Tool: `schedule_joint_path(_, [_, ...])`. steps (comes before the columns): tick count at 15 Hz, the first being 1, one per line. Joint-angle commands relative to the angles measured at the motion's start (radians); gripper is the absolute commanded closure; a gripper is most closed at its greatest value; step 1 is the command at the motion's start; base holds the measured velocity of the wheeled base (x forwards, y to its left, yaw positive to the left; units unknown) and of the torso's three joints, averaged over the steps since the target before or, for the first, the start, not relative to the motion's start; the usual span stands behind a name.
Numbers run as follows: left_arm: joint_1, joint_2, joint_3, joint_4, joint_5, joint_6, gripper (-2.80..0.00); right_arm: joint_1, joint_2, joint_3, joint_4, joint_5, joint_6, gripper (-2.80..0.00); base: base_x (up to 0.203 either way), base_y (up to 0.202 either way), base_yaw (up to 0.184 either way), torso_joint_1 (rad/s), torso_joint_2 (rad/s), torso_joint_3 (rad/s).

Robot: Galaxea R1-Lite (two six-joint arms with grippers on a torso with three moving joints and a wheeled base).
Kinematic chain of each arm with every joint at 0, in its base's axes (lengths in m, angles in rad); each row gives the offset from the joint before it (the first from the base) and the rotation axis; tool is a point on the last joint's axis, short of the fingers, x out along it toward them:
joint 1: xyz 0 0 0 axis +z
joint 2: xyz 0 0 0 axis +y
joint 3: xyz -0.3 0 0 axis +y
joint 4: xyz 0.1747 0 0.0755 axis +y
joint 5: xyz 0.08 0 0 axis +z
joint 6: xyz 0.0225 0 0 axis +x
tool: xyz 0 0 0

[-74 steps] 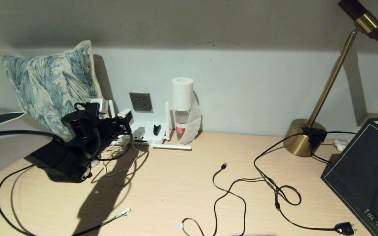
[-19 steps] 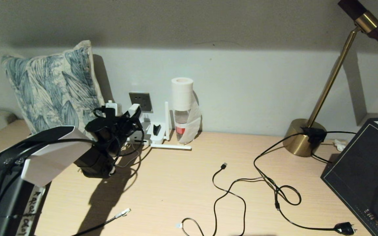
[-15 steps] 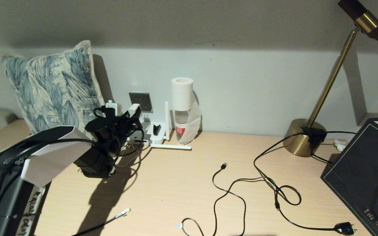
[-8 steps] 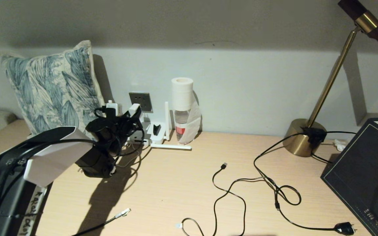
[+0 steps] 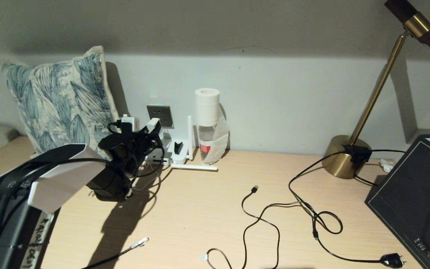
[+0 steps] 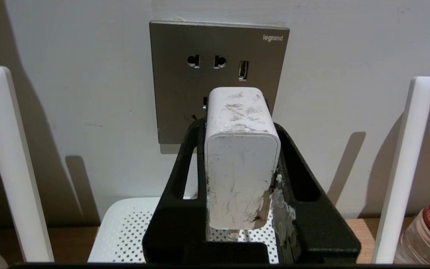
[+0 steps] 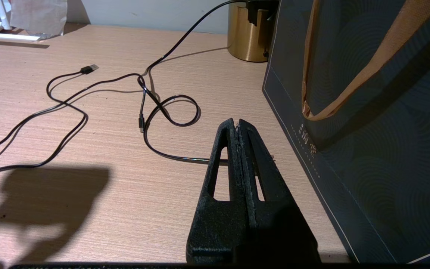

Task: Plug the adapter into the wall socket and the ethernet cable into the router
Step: Align plug and socket

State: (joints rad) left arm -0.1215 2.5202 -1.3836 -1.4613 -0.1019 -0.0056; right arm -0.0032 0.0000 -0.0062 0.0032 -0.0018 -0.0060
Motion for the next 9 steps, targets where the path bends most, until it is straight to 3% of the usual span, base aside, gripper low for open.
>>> schedule_joint_path(1, [0.0, 0.002, -0.022, 0.005, 0.001, 0.001, 0.0, -0.001, 0.0, 0.0, 0.0, 0.0, 0.0, 0.0, 0.0, 0.0, 0.0, 0.0, 0.0, 0.0])
schedule_joint_path(9, [0.002, 0.002, -0.035, 0.027, 0.002, -0.001, 0.0, 0.0, 0.0, 0.0, 0.0, 0.0, 0.0, 0.0, 0.0, 0.0, 0.0, 0.0, 0.0, 0.0])
